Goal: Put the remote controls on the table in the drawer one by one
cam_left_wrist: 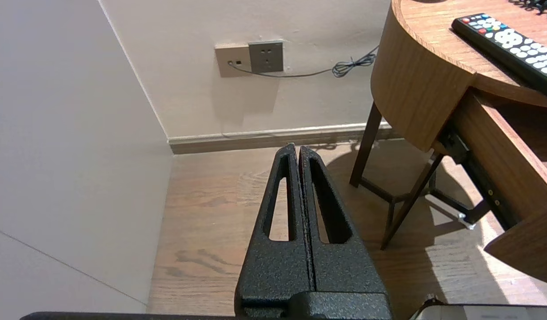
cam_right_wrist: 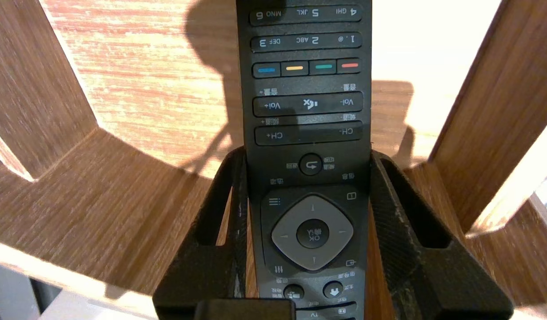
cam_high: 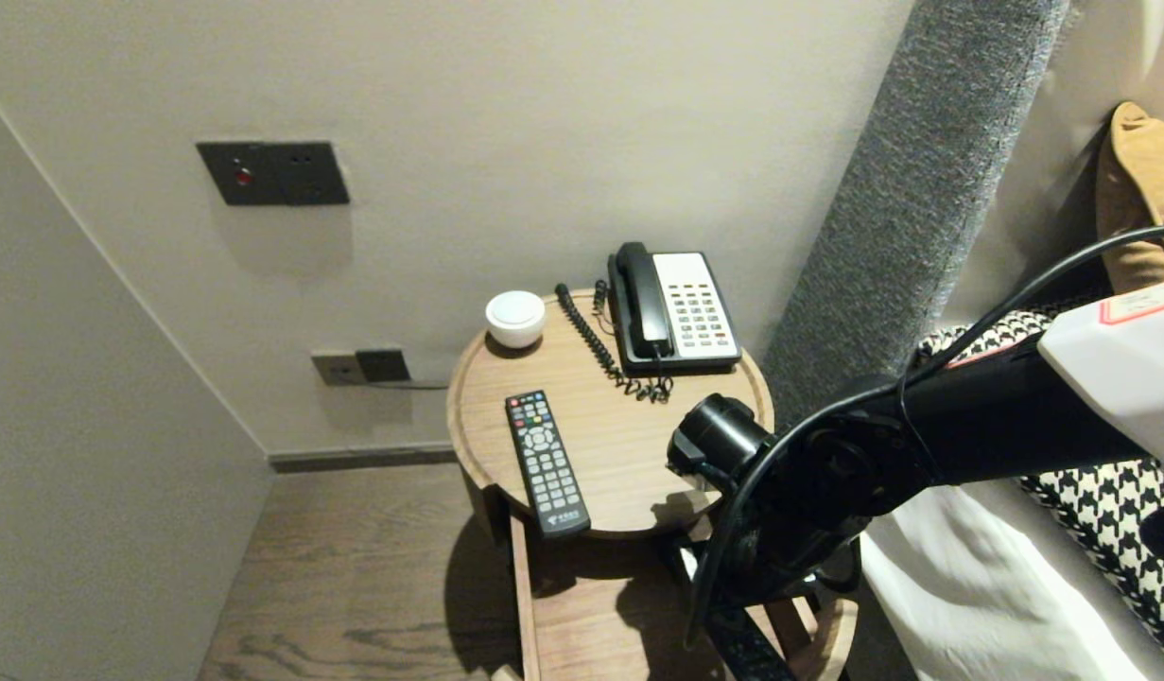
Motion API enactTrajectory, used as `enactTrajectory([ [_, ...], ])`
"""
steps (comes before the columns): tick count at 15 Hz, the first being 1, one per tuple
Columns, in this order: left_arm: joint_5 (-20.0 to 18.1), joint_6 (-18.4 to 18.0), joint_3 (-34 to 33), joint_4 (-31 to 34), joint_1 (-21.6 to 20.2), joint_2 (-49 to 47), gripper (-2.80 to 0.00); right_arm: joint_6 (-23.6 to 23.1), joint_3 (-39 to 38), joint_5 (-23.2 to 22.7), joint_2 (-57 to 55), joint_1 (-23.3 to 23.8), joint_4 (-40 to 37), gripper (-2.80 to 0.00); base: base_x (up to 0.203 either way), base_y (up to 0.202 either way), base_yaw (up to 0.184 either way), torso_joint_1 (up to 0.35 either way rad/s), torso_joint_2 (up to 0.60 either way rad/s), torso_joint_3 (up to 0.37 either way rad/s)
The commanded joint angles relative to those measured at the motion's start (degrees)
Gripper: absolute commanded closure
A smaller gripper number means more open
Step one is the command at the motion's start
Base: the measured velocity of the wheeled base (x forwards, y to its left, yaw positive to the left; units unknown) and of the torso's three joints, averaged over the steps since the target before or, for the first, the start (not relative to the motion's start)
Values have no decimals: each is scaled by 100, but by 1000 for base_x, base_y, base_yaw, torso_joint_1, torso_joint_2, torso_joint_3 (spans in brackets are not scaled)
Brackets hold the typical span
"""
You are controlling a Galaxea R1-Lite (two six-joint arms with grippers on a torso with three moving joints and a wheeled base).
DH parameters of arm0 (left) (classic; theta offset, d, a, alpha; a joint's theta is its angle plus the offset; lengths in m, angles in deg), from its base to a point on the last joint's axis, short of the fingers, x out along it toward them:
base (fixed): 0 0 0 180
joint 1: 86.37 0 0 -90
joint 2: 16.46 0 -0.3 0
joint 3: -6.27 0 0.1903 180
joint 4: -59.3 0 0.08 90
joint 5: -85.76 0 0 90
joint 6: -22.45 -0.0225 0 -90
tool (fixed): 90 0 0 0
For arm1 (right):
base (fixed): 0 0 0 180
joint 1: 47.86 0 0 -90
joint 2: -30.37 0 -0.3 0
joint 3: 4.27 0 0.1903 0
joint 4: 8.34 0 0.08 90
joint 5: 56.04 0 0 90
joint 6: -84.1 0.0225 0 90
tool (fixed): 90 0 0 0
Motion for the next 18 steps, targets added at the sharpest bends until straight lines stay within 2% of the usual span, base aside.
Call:
enactTrajectory([
  [1,1,-12,0,-1,-1,0,0,22,-35,57,-50,-10,112,0,0,0,0,0,0,0],
  [8,1,-4,0,-1,-1,0,0,31,-624,218,-106,-39,1048,0,0,0,0,0,0,0],
  [15,1,-4,0,-1,-1,0,0,40,-570,227,-200,-60,1086,0,0,0,0,0,0,0],
  [18,1,-4,0,-1,-1,0,0,45,-618,511,-301,-82,1241,0,0,0,0,0,0,0],
])
